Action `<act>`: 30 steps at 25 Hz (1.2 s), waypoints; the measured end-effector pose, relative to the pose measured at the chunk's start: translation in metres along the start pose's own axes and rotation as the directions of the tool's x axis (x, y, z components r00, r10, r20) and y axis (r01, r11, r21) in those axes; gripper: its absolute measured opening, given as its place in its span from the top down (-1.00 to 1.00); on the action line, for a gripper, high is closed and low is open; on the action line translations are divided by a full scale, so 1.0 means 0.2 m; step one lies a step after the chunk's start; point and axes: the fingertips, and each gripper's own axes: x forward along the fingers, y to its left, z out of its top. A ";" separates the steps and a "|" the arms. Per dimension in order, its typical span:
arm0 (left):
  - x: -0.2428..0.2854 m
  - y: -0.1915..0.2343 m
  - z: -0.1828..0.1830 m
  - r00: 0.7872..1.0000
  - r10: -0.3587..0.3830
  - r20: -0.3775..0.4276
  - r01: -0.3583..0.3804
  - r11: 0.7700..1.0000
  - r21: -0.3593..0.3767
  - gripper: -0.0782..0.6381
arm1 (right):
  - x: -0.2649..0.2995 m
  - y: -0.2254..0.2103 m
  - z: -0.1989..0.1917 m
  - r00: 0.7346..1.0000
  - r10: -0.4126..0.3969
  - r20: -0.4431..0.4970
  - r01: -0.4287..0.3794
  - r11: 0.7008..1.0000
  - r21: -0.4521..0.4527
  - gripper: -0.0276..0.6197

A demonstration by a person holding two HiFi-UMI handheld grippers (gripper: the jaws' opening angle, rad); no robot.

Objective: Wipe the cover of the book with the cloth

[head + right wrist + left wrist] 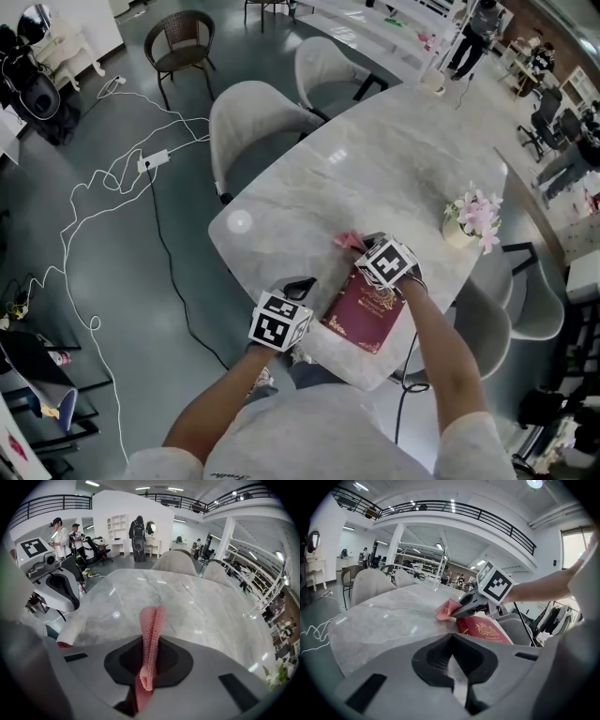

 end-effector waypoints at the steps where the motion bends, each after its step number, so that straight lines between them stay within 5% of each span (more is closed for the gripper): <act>1: 0.00 0.00 0.00 1.000 0.000 0.000 0.000 1.000 0.000 0.76 | 0.00 0.00 0.00 1.000 0.006 -0.004 -0.006 1.000 0.004 0.86; 30: -0.06 -0.08 -0.04 0.999 -0.041 0.004 0.041 0.999 0.026 0.76 | -0.01 0.23 0.00 0.999 0.054 0.000 -0.054 0.998 0.030 0.86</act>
